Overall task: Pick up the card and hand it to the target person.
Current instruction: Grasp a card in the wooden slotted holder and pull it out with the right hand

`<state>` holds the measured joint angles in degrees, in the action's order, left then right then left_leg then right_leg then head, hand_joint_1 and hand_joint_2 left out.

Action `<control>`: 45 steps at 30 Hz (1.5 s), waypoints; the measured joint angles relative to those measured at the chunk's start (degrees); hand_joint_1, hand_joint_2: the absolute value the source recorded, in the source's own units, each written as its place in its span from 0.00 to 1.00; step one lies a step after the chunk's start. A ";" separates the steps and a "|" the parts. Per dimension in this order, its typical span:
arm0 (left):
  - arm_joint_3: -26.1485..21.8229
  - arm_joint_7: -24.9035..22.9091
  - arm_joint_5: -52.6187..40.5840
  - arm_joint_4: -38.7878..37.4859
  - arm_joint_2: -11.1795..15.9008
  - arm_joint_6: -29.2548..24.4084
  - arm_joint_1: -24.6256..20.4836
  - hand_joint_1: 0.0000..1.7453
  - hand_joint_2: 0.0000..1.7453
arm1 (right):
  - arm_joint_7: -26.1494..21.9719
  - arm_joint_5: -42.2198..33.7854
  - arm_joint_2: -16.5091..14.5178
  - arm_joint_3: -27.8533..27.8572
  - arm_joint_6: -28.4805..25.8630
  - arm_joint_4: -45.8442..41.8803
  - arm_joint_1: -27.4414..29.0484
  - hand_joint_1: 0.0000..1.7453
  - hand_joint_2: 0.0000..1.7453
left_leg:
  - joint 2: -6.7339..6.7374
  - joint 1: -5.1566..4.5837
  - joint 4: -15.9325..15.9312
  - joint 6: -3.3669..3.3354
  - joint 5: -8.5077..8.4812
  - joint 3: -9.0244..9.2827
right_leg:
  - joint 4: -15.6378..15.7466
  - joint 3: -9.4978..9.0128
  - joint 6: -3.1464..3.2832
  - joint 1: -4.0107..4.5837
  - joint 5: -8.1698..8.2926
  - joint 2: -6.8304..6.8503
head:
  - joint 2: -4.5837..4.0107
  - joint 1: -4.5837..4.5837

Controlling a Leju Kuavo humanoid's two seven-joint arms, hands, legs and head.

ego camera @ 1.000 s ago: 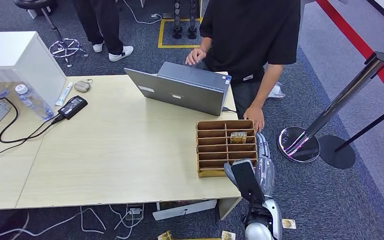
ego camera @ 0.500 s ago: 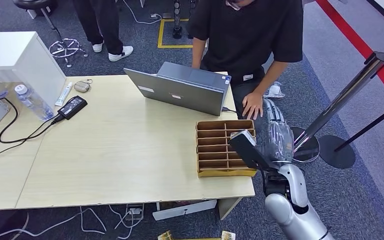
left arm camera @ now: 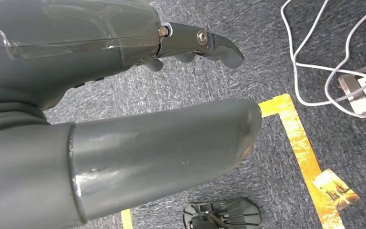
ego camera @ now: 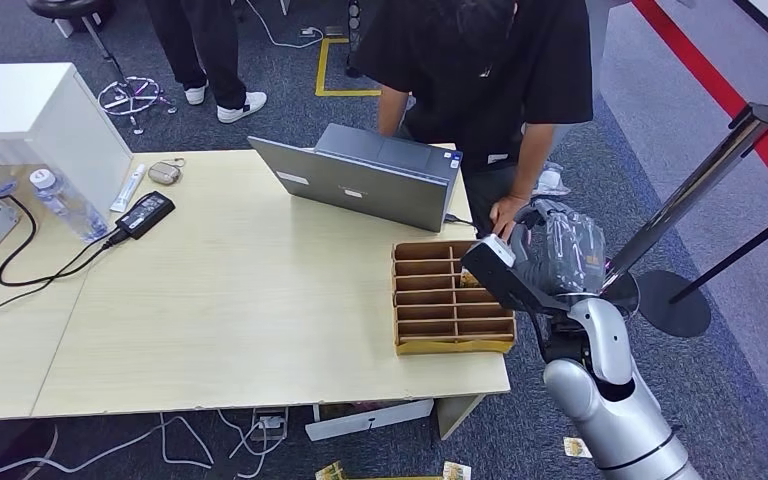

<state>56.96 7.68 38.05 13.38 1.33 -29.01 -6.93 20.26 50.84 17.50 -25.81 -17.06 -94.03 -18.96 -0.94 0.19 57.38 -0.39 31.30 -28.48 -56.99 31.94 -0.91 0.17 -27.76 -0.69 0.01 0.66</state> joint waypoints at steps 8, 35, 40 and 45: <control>0.05 -0.50 -0.43 0.00 0.00 0.01 -0.03 0.00 0.00 | 0.31 1.43 0.08 -0.21 2.38 2.34 -0.92 0.71 1.00 | 0.00 0.01 0.00 0.00 0.00 0.00 | 0.00 0.00 0.00 0.01 0.00 0.01 | -0.01 0.00; 0.37 -1.16 -0.79 0.00 -0.02 0.08 -0.10 0.00 0.00 | 0.61 3.13 -0.04 -3.42 5.64 9.14 -1.47 0.49 1.00 | -0.01 0.00 0.00 0.00 0.00 -0.01 | 0.00 0.00 0.00 0.00 0.00 0.01 | 0.02 0.00; 0.38 -1.16 -0.92 0.00 -0.03 0.23 -0.14 0.00 0.00 | 0.51 3.35 -0.07 -4.00 5.74 10.20 -1.57 0.49 1.00 | -0.01 0.00 0.00 0.00 0.00 -0.01 | 0.00 0.00 0.00 0.00 0.00 0.01 | 0.00 -0.01; 0.39 -1.18 -1.01 0.00 -0.04 0.28 -0.19 0.00 0.00 | 0.40 3.69 -0.10 -4.45 5.84 11.22 -1.71 0.49 1.00 | -0.01 0.00 0.00 0.00 0.00 -0.01 | 0.00 0.00 0.00 0.00 0.00 0.01 | -0.01 -0.01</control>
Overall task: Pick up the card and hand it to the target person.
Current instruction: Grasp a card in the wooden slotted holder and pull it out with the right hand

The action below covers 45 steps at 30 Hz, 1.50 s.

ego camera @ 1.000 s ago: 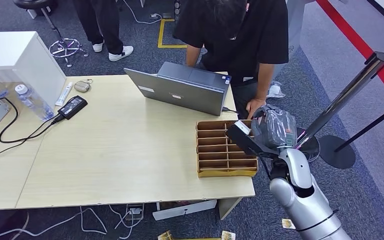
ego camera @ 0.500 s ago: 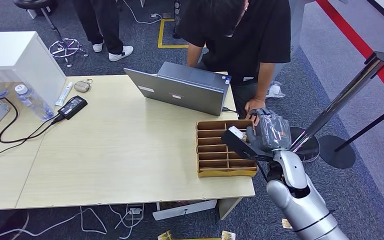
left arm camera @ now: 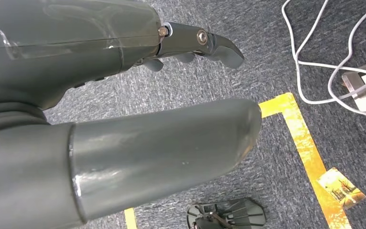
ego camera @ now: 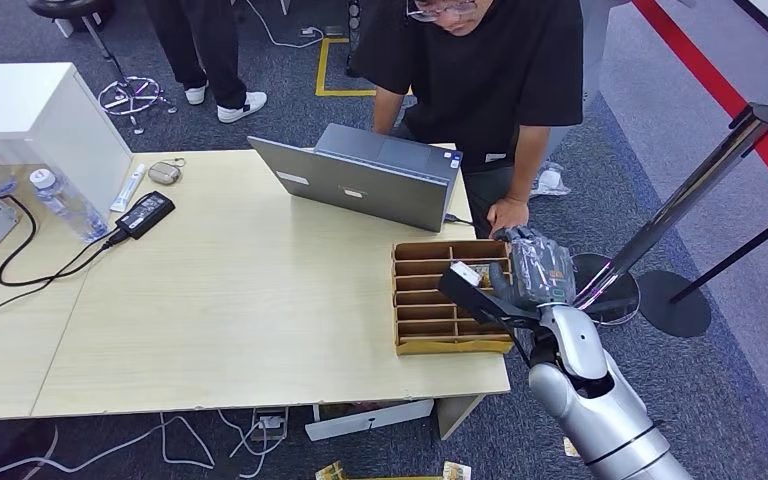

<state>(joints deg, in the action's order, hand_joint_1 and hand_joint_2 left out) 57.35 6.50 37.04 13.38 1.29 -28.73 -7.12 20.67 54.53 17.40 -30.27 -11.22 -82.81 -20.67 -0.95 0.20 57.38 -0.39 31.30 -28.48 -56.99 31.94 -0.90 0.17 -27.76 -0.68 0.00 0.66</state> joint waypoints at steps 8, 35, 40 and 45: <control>0.26 -0.15 -0.15 0.00 -0.02 0.01 -0.21 0.00 0.00 | -0.32 0.11 -0.01 -0.91 0.09 1.57 -0.18 0.50 1.00 | 0.00 0.00 0.00 0.00 0.00 -0.01 | 0.00 0.00 0.00 0.00 0.00 0.01 | 0.00 0.00; 0.98 -0.44 -0.17 0.00 -0.02 0.09 -0.33 0.00 0.00 | -0.91 0.21 -0.11 -3.72 0.31 6.91 -1.01 0.43 1.00 | -0.01 0.00 0.00 0.00 0.00 0.00 | 0.00 0.00 0.00 0.00 0.00 0.00 | 0.00 0.01; 0.98 -0.58 -0.19 0.00 -0.02 0.09 -0.34 0.00 0.00 | -0.91 0.20 -0.13 -4.01 0.37 7.46 -1.29 0.43 1.00 | -0.01 0.00 0.00 0.00 0.00 0.00 | 0.00 0.00 0.00 0.00 0.00 0.00 | 0.01 0.00; 0.98 -0.57 -0.19 0.00 -0.02 0.10 -0.34 0.00 0.00 | -0.91 0.20 -0.13 -4.01 0.39 7.85 -1.39 0.43 1.00 | 0.00 0.00 0.00 0.00 0.00 0.00 | 0.00 0.00 0.00 0.00 0.00 0.00 | 0.00 0.00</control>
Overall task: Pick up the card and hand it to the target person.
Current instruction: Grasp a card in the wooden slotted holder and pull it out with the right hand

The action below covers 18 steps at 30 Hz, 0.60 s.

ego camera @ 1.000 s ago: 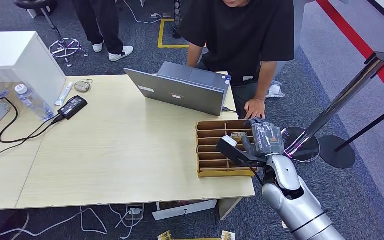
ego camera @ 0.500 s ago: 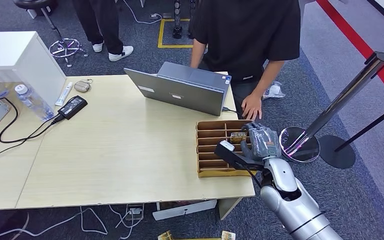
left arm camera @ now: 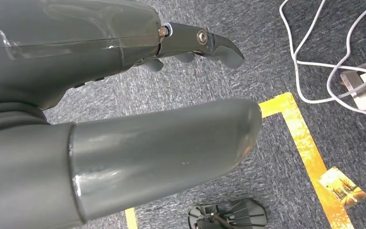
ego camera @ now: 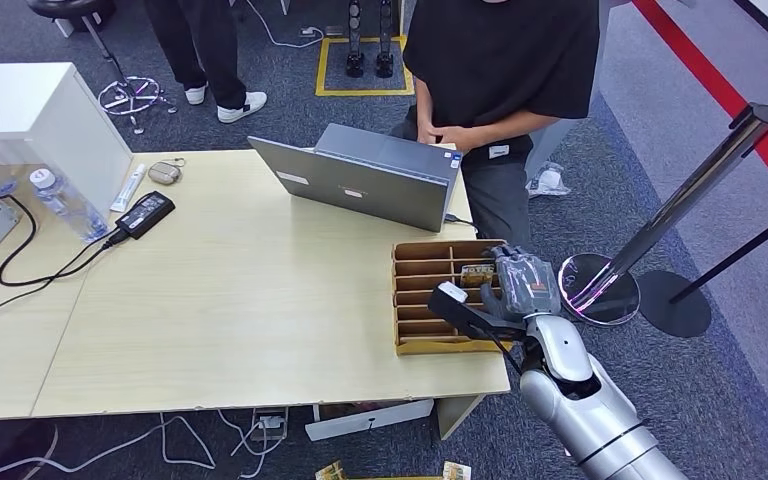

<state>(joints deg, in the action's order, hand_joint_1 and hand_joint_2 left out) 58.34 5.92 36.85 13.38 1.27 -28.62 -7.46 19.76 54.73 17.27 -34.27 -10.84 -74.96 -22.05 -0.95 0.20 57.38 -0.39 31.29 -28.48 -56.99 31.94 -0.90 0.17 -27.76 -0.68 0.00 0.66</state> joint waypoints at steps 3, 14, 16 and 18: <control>0.00 0.00 0.00 0.00 0.00 0.01 0.00 0.00 0.00 | 0.00 0.00 0.00 0.00 0.01 0.05 -0.02 0.42 1.00 | 0.00 0.00 0.00 0.00 0.00 0.00 | 0.00 0.00 0.00 0.00 0.00 0.00 | 0.01 0.00; 0.00 -0.08 -0.27 0.00 0.00 0.01 -0.08 0.00 0.00 | 0.05 0.39 0.00 -0.03 -0.13 0.49 -0.94 0.54 1.00 | 0.00 0.00 0.00 0.00 0.00 0.01 | 0.00 0.00 0.00 0.00 0.00 0.00 | 0.00 0.00; 0.00 -0.23 -0.31 0.00 0.00 0.00 -0.11 0.00 0.00 | 0.04 1.05 0.00 -0.05 -0.47 0.49 -1.00 0.62 1.00 | 0.00 0.00 0.00 0.00 0.00 0.01 | 0.00 0.00 0.00 0.00 0.00 0.00 | 0.00 0.00; 0.00 -0.36 -0.35 0.00 0.00 0.00 -0.15 0.00 0.00 | 0.02 1.78 0.00 -0.09 -0.97 0.48 -1.02 0.68 1.00 | 0.00 0.00 0.00 0.00 0.00 0.00 | 0.00 0.00 0.00 0.00 0.00 0.00 | 0.00 0.00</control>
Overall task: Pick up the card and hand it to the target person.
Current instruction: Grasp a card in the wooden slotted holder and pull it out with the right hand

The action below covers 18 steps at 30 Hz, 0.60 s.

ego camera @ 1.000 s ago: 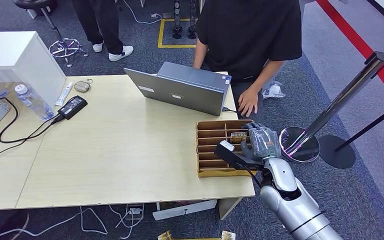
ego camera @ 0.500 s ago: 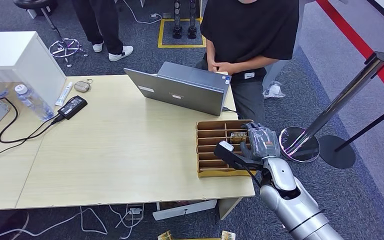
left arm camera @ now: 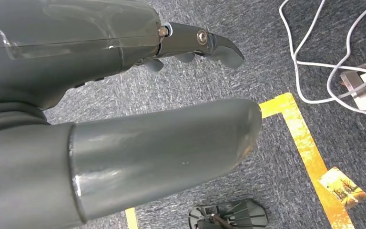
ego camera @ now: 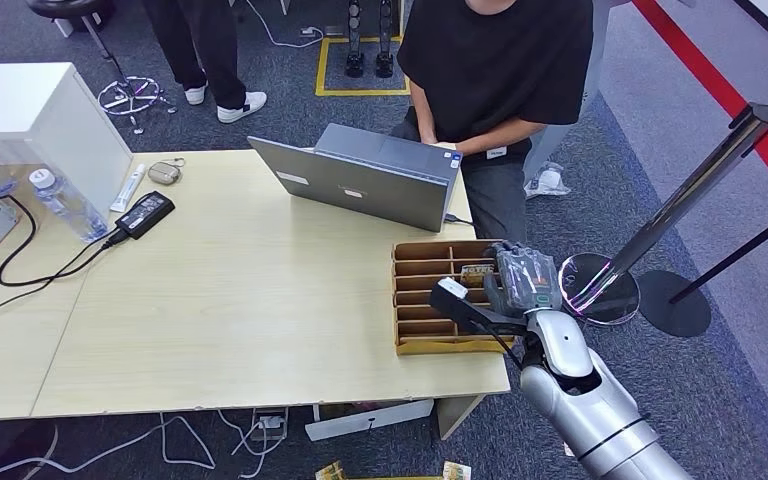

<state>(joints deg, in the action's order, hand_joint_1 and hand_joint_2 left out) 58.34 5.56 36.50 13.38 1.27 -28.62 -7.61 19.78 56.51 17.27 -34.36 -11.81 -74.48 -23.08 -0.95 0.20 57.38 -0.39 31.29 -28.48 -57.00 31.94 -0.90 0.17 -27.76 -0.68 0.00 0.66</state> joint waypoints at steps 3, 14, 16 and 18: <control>0.01 -0.03 -0.09 0.00 0.00 0.00 -0.05 0.00 0.00 | -0.04 0.63 -0.05 -0.06 -0.89 -0.02 -0.16 0.69 1.00 | 0.00 0.00 0.00 0.00 0.00 0.00 | 0.00 0.00 0.00 0.00 0.00 0.00 | 0.00 0.00; 0.00 -0.03 -0.13 0.00 0.00 0.01 -0.09 0.00 0.00 | -0.26 2.20 -0.73 -0.34 -2.08 -2.51 -0.52 0.65 1.00 | 0.00 0.00 0.00 0.00 0.00 0.00 | 0.00 0.00 0.00 0.00 0.00 0.00 | 0.00 0.00; 0.00 -0.02 -0.13 0.00 0.00 0.01 -0.09 0.00 0.00 | -0.20 2.45 -0.92 -0.49 -1.93 -3.28 -0.52 0.61 1.00 | 0.00 0.00 0.00 0.00 0.00 0.00 | 0.00 0.00 0.00 0.00 0.00 0.00 | 0.00 0.00; 0.00 0.01 -0.13 0.00 0.00 0.01 -0.09 0.00 0.00 | -0.04 2.48 -1.04 -0.64 -1.64 -3.79 -0.53 0.56 1.00 | 0.00 0.00 0.00 0.00 0.00 0.00 | 0.00 0.00 0.00 0.00 0.00 0.00 | 0.00 0.00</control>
<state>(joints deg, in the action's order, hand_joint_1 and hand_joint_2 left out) 58.34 5.57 36.37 13.38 1.27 -28.61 -7.70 19.74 58.99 16.22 -35.00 -13.45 -78.28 -23.61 -0.96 0.20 57.38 -0.39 31.29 -28.48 -57.00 31.94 -0.90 0.17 -27.76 -0.68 0.01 0.66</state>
